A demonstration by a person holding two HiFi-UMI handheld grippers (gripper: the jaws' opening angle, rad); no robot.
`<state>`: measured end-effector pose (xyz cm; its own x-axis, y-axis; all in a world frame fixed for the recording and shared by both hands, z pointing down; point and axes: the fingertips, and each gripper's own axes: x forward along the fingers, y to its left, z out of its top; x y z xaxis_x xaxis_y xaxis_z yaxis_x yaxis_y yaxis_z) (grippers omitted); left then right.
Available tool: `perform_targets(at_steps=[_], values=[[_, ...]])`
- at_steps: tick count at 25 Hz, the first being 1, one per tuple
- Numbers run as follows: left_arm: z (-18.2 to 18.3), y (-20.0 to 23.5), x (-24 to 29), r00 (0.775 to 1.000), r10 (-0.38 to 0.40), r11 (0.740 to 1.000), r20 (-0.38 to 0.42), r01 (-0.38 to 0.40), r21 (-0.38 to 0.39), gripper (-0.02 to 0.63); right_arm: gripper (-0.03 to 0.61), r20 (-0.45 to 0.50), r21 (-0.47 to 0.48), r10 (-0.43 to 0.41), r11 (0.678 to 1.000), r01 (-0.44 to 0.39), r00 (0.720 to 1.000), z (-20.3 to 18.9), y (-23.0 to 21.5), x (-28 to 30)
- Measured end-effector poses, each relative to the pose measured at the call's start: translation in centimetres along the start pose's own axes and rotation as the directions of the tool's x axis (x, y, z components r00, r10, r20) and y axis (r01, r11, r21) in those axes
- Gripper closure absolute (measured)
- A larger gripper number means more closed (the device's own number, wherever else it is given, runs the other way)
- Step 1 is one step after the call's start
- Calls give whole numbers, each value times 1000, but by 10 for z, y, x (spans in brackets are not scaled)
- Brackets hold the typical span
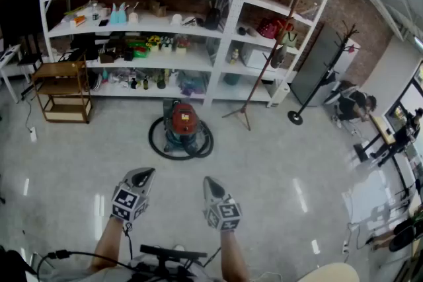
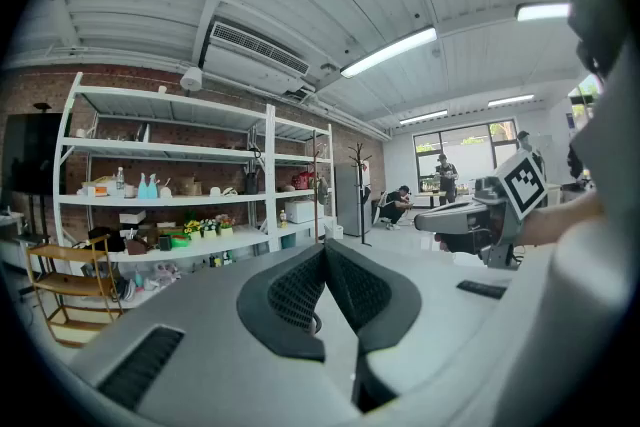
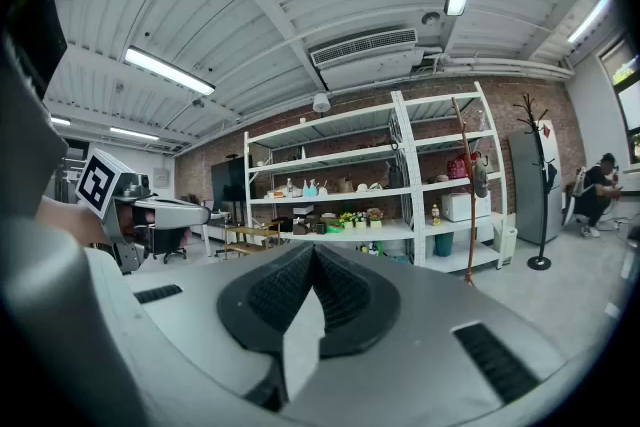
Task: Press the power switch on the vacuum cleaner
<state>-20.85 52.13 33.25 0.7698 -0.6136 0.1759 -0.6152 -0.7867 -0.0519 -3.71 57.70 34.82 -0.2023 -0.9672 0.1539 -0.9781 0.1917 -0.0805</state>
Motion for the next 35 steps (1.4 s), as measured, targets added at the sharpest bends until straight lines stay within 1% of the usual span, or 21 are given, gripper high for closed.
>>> perform_targets(at_steps=[3,8,12,16,22,26,29,35], values=[[0,-1,2,1000,1,1000,-4,-1,-1,607,566,9,4,8,1000,-8,1000,4,-1,-1],[-2,-6,3,1000,-1,1000,-8,1,1,607,566,48,41,14,999,-16,999,7,-5,-5],[-2,-11,6,1000,4,1000,-9,-4,9,607,566,35,35,23,999,-24,999,2,-10,-9],[-4,-19,10,1000,8,1000,-15,-8,9,607,566,43,7,46,999,-46,998,-3,-13,-9],[-6,-29,26,999,49,999,-21,-49,12,607,566,23,-31,72,997,-71,997,-13,-33,-13],[-5,-37,31,997,78,997,-20,-77,15,607,566,27,-14,70,997,-69,997,-13,-49,-19],[-2,-40,34,996,86,996,-26,-85,18,607,566,24,4,81,997,-81,996,-18,-57,-18],[1,-45,43,995,91,995,-34,-90,30,607,566,18,7,100,995,-100,995,-20,-64,-16]])
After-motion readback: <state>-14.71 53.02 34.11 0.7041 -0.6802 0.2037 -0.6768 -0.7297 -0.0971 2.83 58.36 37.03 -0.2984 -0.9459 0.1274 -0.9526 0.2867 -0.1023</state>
